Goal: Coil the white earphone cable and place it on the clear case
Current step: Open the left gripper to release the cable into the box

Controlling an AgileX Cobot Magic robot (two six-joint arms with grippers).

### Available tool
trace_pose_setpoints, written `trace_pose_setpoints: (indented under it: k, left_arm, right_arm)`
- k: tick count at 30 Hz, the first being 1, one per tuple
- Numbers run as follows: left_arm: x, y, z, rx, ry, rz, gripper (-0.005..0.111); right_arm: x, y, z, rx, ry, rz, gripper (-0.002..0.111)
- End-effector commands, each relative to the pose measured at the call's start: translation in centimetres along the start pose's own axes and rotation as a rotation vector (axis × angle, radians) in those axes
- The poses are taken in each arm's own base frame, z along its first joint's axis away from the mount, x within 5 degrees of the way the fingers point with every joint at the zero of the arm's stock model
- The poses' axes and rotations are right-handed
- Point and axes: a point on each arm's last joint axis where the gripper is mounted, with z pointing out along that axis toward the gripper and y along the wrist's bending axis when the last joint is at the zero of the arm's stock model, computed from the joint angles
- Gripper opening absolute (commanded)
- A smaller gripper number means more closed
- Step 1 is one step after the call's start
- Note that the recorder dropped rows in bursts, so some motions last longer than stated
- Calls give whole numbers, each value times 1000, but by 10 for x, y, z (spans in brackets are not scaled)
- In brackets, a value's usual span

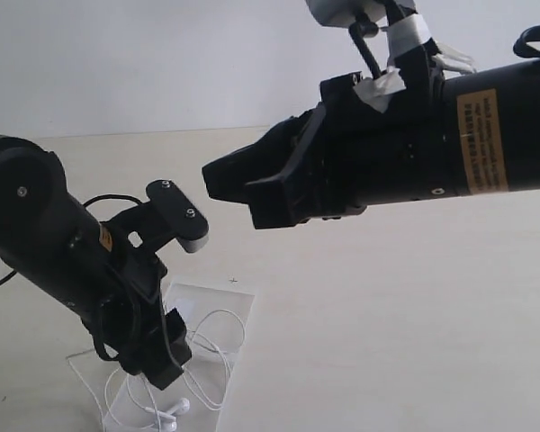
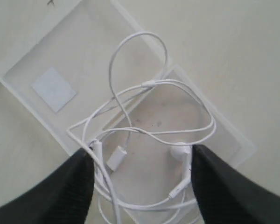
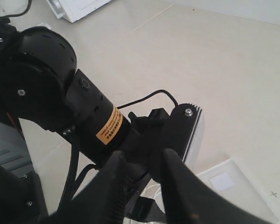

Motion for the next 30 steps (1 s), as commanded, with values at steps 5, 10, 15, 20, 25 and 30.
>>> trace_pose_setpoints:
  k: [5, 10, 15, 20, 25, 30]
  left_arm:
    - [-12, -11, -3, 53, -54, 20, 60]
    - [-18, -8, -2, 18, -116, 31, 60]
    - [-24, -6, -5, 4, -145, 36, 60]
    - [-34, -5, -13, 5, -174, 35, 60]
    - [-31, -8, -8, 50, -112, 23, 60]
    - [-20, -5, -3, 24, 4, 65, 59]
  right_arm:
    - [3, -5, 4, 15, 13, 8, 26]
    - [2, -7, 4, 38, 6, 7, 26]
    - [0, -14, 4, 111, -19, 11, 26]
    - [-1, -15, 3, 128, -31, 24, 26]
    - [-1, -15, 3, 132, -32, 24, 26]
    - [-1, -16, 3, 135, -33, 24, 26]
